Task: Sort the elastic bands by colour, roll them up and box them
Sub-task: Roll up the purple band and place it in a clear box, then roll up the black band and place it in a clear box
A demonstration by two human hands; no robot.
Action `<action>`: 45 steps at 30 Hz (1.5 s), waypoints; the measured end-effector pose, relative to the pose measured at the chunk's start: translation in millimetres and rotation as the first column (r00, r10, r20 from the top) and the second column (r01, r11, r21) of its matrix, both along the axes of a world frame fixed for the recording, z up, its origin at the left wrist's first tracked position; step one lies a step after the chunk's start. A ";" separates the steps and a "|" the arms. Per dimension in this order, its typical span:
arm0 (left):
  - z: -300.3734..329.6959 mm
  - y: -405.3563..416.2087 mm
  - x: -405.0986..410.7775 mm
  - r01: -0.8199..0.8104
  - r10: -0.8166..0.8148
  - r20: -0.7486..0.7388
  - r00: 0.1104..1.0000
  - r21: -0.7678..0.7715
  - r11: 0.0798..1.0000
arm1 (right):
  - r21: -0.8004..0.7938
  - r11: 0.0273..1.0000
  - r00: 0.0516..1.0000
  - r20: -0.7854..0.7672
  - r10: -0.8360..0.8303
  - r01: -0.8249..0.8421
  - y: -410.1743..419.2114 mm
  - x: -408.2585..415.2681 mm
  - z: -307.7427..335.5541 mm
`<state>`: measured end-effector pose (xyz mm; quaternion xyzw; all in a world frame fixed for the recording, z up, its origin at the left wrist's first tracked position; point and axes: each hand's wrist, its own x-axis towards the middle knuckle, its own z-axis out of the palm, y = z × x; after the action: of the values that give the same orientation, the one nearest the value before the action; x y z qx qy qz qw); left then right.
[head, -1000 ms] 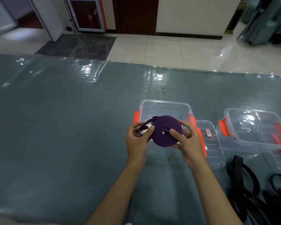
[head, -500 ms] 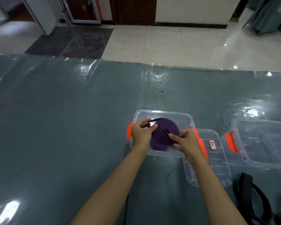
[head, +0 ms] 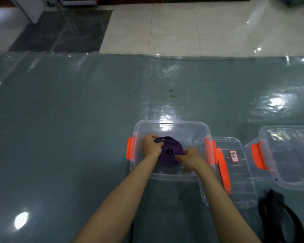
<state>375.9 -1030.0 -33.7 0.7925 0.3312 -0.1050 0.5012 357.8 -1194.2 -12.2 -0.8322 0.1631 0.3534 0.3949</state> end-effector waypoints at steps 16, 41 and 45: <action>69.7 9.5 -51.2 0.525 -0.621 -0.029 0.783 0.567 0.635 | -0.122 0.982 0.752 0.631 0.191 -0.148 -9.9 -56.0 78.8; 66.9 -174.4 -279.5 0.746 -0.879 -0.248 0.408 0.645 0.164 | -0.512 0.859 0.828 0.490 0.271 0.023 -261.7 -322.3 68.6; 52.5 -238.2 -281.5 0.819 -0.905 -0.226 0.360 0.542 0.190 | -0.516 0.856 0.842 0.459 0.283 -0.007 -318.3 -323.5 54.0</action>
<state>94.4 -1268.2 18.8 0.9525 -0.1948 -0.2055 0.1120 34.3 -1512.5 41.8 -0.9790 0.0696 0.0916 0.1682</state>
